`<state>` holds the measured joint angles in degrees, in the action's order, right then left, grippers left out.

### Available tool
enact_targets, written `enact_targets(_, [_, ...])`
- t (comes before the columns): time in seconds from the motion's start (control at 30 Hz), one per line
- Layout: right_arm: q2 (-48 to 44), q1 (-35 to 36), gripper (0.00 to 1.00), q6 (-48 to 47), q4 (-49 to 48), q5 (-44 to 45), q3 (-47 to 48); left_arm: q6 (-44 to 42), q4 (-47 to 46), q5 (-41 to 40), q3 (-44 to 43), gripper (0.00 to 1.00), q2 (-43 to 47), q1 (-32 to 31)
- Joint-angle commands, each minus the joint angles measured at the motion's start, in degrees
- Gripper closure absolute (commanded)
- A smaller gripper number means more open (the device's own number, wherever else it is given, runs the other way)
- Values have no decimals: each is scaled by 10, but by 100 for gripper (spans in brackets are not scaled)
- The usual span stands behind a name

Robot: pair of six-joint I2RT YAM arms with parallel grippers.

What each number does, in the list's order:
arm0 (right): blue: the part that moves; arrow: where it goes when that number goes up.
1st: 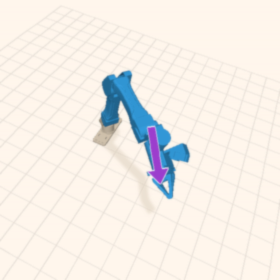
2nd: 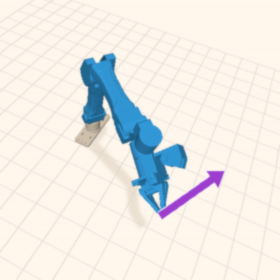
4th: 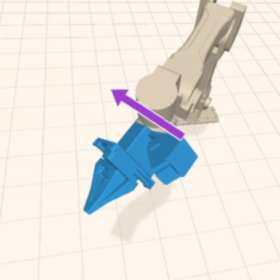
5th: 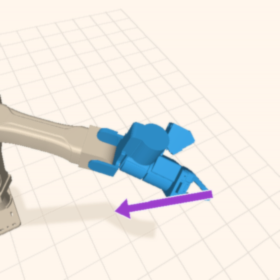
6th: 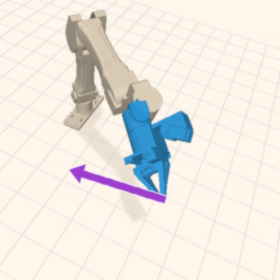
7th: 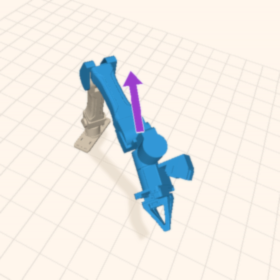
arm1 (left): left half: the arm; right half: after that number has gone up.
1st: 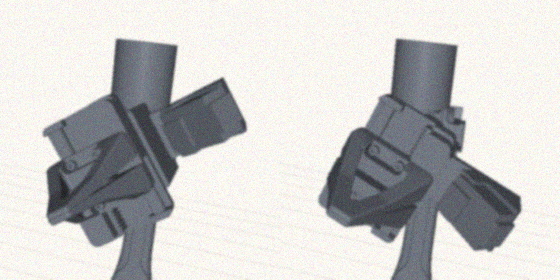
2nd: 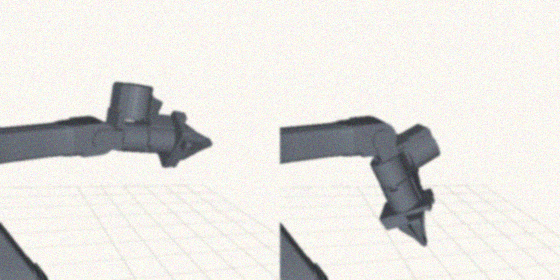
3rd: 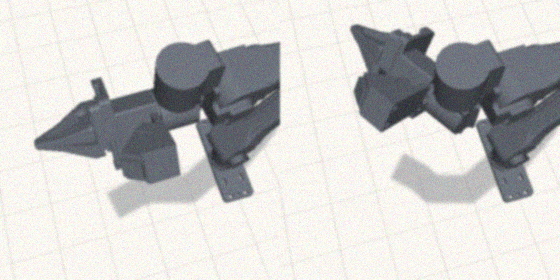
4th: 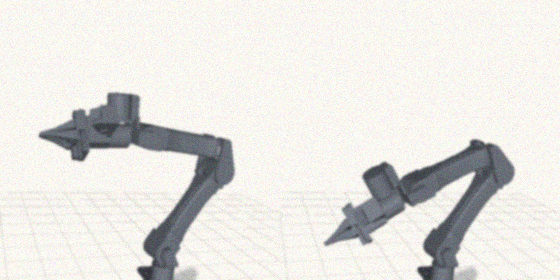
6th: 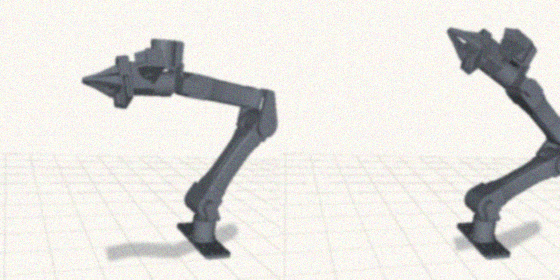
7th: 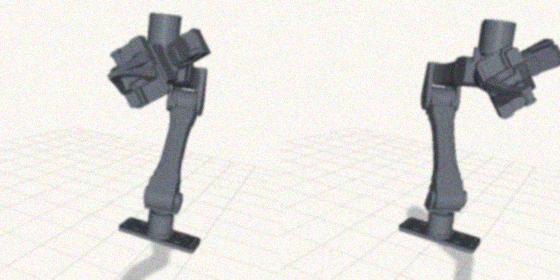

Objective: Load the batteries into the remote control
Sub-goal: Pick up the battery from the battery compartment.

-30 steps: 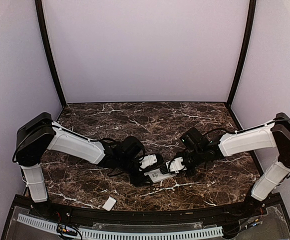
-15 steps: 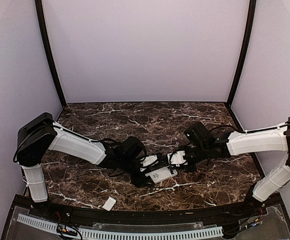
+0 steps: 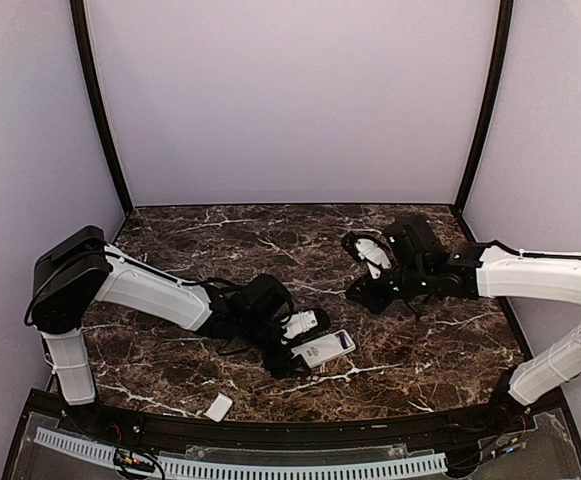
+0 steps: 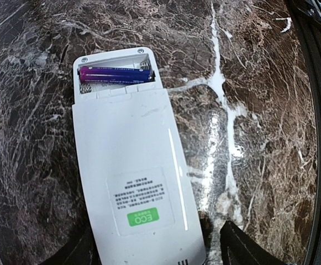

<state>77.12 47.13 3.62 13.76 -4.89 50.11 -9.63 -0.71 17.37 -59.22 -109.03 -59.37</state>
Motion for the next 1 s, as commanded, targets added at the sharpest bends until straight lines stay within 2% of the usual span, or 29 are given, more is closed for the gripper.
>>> enact_targets(0.0, [72, -5, 88, 244, 135, 33, 52, 39, 106, 11, 37, 25, 0, -6])
enact_targets(0.1, [118, 3, 90, 263, 169, 29, 77, 48, 103, 16, 39, 24, 14, -6])
enact_targets(0.47, [184, 28, 90, 295, 149, 6, 88, 85, 122, -38, 41, 25, 39, 9])
enact_targets(0.77, [223, 39, 88, 305, 149, 4, 106, 94, 83, -22, 65, 24, 88, 36])
enact_targets(0.97, [248, 42, 91, 314, 164, 16, 117, 94, 80, -26, 68, 24, 91, 44])
